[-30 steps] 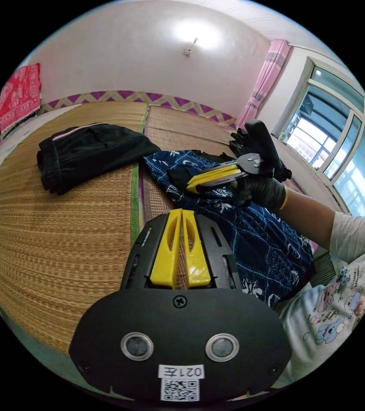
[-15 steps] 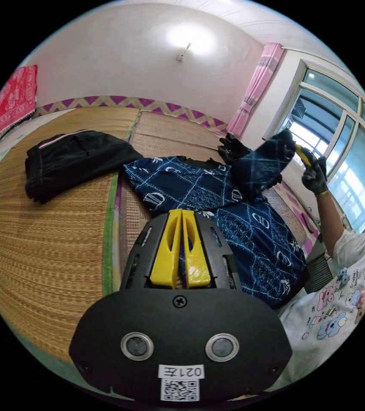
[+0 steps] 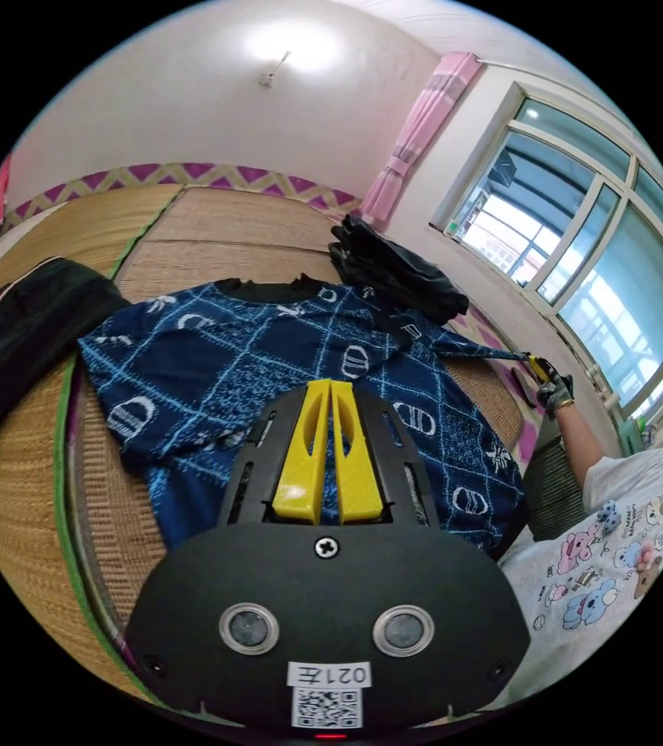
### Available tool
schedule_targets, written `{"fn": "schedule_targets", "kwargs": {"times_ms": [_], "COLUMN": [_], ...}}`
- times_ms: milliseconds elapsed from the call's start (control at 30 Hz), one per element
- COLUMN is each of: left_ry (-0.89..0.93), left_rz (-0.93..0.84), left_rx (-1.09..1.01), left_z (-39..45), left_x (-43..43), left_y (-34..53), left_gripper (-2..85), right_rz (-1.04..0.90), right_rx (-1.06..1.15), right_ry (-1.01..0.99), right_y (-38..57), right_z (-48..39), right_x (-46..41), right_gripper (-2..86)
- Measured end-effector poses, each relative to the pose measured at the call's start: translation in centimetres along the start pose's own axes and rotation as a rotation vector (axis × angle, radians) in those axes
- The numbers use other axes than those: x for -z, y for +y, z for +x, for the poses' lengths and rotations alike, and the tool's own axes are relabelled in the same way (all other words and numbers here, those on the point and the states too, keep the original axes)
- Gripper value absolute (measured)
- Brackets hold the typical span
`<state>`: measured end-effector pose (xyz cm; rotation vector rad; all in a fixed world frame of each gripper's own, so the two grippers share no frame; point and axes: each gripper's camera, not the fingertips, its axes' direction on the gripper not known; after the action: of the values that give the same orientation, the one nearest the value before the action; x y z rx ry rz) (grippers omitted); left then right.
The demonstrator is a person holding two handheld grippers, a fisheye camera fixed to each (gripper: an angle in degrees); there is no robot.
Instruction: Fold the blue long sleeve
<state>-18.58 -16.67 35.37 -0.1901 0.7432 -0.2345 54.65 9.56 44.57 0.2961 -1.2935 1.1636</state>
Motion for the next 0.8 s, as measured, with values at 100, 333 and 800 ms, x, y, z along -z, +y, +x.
{"fn": "schedule_targets", "kwargs": {"times_ms": [100,333,800], "left_ry": [0.024,-0.001,-0.13], "left_rz": [-0.025,-0.088,-0.205], "left_rx": [-0.065,-0.178,-0.516], "left_z": [2.6,7.0,14.9], "left_x": [-2.5,-6.2,-14.3], "left_y": [-1.0,-2.5,-6.8], "left_gripper": [-0.9,2.0,9.9], "right_rz": [-0.042,0.041,-0.486], "right_rx": [-0.031,0.185,0.874], "right_ry": [0.042,0.413,0.585], "right_y": [0.6,4.9,17.2], "right_z": [0.3,-7.8,-19.7], "right_x": [-0.3,0.7,-30.0], "right_gripper": [0.7,8.3,10.4]}}
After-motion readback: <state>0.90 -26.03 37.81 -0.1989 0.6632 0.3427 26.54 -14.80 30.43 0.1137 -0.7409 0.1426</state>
